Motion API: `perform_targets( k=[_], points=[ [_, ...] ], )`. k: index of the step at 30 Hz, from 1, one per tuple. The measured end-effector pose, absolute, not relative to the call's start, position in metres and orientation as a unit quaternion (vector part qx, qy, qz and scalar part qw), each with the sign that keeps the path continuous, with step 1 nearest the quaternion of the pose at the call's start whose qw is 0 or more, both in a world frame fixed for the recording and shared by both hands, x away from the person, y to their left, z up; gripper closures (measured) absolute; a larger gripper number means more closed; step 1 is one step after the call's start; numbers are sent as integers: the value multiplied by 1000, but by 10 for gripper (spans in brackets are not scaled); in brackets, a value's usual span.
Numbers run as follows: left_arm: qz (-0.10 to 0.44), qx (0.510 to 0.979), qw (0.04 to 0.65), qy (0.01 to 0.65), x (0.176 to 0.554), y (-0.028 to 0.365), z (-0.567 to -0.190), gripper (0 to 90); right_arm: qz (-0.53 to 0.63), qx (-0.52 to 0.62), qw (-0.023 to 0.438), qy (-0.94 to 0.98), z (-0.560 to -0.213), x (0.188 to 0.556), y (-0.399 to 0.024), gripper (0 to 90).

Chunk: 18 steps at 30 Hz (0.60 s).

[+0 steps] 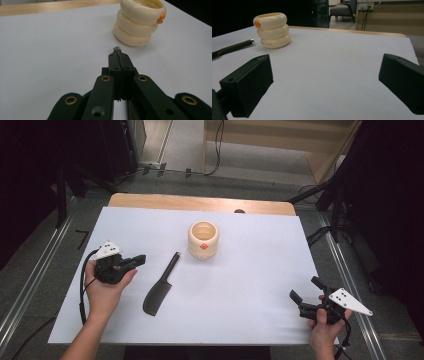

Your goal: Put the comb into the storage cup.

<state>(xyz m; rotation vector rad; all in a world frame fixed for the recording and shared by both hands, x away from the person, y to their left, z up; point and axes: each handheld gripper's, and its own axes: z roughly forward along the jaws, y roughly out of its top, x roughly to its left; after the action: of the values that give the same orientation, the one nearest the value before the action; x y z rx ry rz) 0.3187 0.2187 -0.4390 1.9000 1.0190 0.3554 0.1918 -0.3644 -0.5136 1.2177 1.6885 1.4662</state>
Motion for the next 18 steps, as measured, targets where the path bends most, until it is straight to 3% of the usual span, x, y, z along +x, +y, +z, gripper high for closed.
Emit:
perform_targets(
  k=[18],
  points=[
    [122, 799, 413, 419, 361, 169, -455, 900, 549, 457, 292, 636, -514, 193, -364, 0]
  ],
)
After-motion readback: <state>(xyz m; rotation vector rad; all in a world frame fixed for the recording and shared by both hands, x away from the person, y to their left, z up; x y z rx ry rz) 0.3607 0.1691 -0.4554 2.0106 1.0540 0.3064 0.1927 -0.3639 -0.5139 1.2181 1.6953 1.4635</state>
